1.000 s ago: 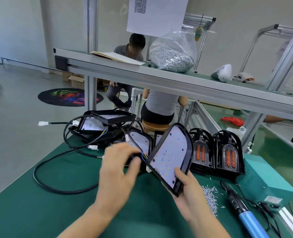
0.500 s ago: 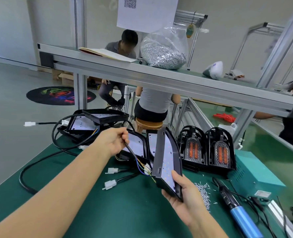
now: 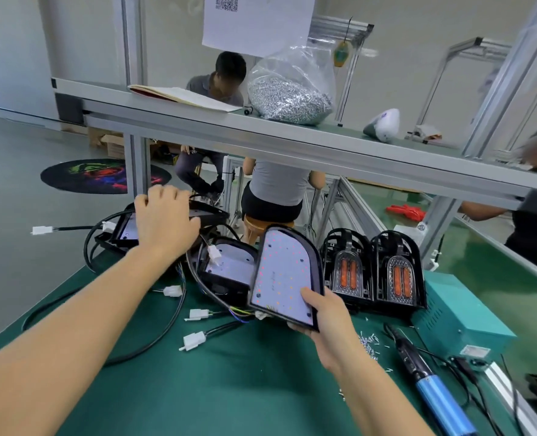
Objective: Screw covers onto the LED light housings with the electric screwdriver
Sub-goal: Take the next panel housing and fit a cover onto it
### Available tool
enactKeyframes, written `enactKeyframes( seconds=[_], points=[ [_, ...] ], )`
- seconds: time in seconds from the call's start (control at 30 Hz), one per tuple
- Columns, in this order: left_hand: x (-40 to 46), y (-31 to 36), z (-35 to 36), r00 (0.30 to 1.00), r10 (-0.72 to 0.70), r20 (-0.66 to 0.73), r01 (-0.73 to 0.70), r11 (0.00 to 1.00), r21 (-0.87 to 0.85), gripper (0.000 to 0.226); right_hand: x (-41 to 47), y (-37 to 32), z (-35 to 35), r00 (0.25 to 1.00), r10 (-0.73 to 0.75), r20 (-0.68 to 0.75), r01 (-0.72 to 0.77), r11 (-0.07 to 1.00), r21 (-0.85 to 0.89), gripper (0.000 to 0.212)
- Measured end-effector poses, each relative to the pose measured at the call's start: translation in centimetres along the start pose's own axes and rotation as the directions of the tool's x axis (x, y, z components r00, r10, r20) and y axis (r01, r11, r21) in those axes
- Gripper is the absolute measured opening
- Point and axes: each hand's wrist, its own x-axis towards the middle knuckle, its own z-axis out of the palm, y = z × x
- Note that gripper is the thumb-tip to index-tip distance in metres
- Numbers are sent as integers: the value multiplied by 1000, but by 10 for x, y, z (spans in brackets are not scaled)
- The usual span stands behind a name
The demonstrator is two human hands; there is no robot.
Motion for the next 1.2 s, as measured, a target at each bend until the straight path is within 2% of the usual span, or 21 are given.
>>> enactKeyframes(
  seconds=[0.07, 0.13, 0.23, 0.3, 0.4, 0.53, 0.6, 0.63, 0.7, 0.73, 0.77, 0.8, 0.83, 0.87, 0.9, 0.97, 1.07, 1.13, 1.2],
  points=[
    [9, -5, 10, 985, 43, 169, -66, 988, 137, 44, 17, -14, 13, 998, -50, -26, 48, 996, -70, 19],
    [12, -8, 20, 971, 74, 228, -124, 969, 215, 36, 34, -25, 24, 996, -68, -61, 57, 984, -170, 26],
    [14, -13, 27, 983, 98, 156, -137, 956, 259, 28, 54, -28, 32, 994, -49, -93, 21, 958, -286, 29],
    [18, -16, 27, 989, 93, 118, -120, 960, 254, 24, 62, -26, 34, 993, 0, -116, -33, 958, -285, 24],
    [24, -18, 26, 985, 131, 109, -157, 946, 282, 23, 73, -25, 35, 987, 11, -160, -56, 959, -279, 30],
    [22, -14, 15, 985, 149, -87, -135, 980, 149, 24, 82, -27, 36, 976, 96, -193, -144, 957, -252, 56],
    [10, -7, 5, 962, 176, -210, -174, 984, 31, 20, 85, -25, 34, 976, 100, -192, -171, 900, -401, 64],
    [1, -2, -1, 939, 195, -283, -205, 979, -6, 17, 83, -24, 33, 978, 69, -197, -165, 833, -528, 64],
    [-20, 10, -15, 884, 215, -416, -245, 969, -20, 14, 73, -22, 31, 965, -173, -196, -43, 636, -770, 58],
    [-32, 17, -22, 856, 223, -467, -261, 965, -17, 15, 64, -22, 33, 932, -331, -145, 84, 589, -804, 50],
    [-44, 25, -29, 832, 230, -505, -276, 961, -15, 16, 53, -22, 36, 896, -437, -72, 233, 603, -763, 41],
    [-56, 34, -34, 814, 236, -530, -289, 957, -18, 17, 40, -22, 41, 884, -467, -8, 356, 685, -636, 35],
    [-69, 43, -39, 803, 237, -546, -298, 954, -24, 17, 24, -23, 48, 909, -412, 59, 393, 804, -446, 39],
    [-82, 52, -43, 798, 241, -552, -308, 951, -30, 16, 10, -25, 55, 938, -309, 155, 338, 913, -230, 44],
    [-95, 61, -46, 798, 246, -550, -321, 946, -41, 15, 0, -26, 59, 947, -206, 244, 222, 974, -39, 52],
    [-118, 76, -48, 807, 246, -537, -345, 934, -90, 15, -13, -27, 59, 931, -130, 341, 59, 976, 211, 51],
    [-143, 91, -48, 839, 249, -484, -366, 916, -163, 14, -25, -27, 49, 965, -95, 244, -17, 907, 420, 15],
    [-158, 98, -46, 830, 321, -456, -442, 877, -187, 5, -29, -22, 37, 991, -71, 114, 14, 897, 441, 17],
    [-171, 98, -44, 810, 384, -443, -528, 806, -266, 18, -33, -20, 23, 998, -60, 34, 40, 905, 423, 17]
  ],
)
